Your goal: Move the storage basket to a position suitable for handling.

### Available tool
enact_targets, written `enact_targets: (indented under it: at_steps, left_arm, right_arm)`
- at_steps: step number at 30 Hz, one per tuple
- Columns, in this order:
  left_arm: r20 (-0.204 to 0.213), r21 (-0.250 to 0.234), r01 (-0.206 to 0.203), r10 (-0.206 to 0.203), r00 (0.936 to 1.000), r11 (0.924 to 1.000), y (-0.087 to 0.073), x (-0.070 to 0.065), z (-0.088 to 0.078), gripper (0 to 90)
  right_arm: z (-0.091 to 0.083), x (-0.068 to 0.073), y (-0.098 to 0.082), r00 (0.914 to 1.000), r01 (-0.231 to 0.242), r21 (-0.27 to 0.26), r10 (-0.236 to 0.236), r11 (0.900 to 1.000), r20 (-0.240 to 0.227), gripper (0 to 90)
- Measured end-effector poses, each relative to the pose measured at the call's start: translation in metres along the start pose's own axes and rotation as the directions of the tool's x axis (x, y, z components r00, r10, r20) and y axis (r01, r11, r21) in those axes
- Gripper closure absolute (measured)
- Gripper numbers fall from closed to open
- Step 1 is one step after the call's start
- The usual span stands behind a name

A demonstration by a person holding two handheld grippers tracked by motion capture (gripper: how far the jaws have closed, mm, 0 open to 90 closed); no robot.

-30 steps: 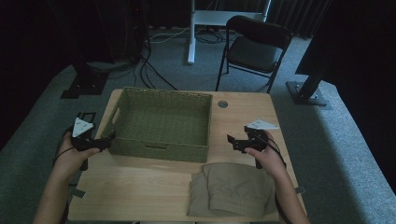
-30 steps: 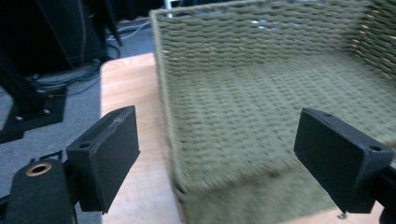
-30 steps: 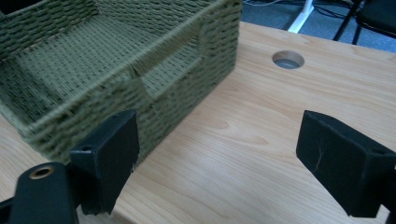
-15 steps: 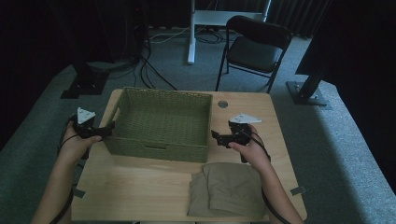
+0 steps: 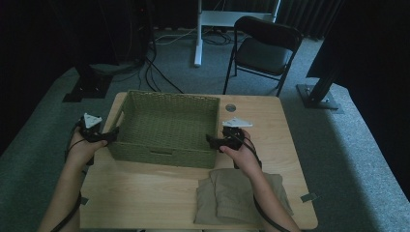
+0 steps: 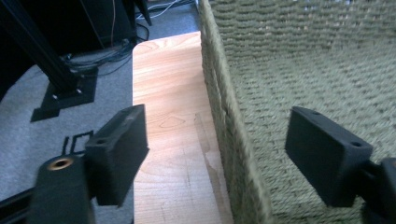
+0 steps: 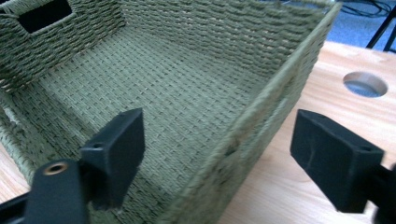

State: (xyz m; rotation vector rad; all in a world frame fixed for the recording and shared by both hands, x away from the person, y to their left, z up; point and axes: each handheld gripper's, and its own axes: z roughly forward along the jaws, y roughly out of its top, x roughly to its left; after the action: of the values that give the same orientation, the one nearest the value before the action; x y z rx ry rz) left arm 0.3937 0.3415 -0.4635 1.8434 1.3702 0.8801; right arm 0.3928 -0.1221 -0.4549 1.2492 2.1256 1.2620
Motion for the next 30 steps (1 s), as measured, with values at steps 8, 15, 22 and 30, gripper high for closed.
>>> enact_targets:
  at_steps: [8, 15, 22, 30]
  left_arm:
    - [0.008, -0.001, 0.068, -0.068, 0.9977, 0.9977, -0.007, -0.001, 0.002, 35.1]
    - [0.018, 0.032, 0.154, -0.155, 0.9877, 0.9875, -0.011, -0.008, 0.001, 57.6]
    - [-0.011, 0.057, 0.186, -0.186, 0.9825, 0.9809, -0.009, -0.018, 0.0, 81.0]
    - [-0.063, 0.078, 0.195, -0.19, 0.9797, 0.9777, -0.006, -0.03, 0.0, 83.9]
  right_arm:
    - [0.01, 0.008, -0.017, 0.9976, -0.013, 0.017, 0.012, 1.0, 0.068, 33.0]
    - [0.012, 0.012, -0.023, 0.9971, -0.056, 0.052, 0.053, 0.997, 0.054, 47.1]
    - [0.011, 0.017, -0.019, 0.9945, -0.048, 0.083, 0.04, 0.995, 0.097, 52.3]
    - [0.008, 0.013, -0.015, 0.9909, -0.035, 0.092, 0.023, 0.995, 0.133, 62.4]
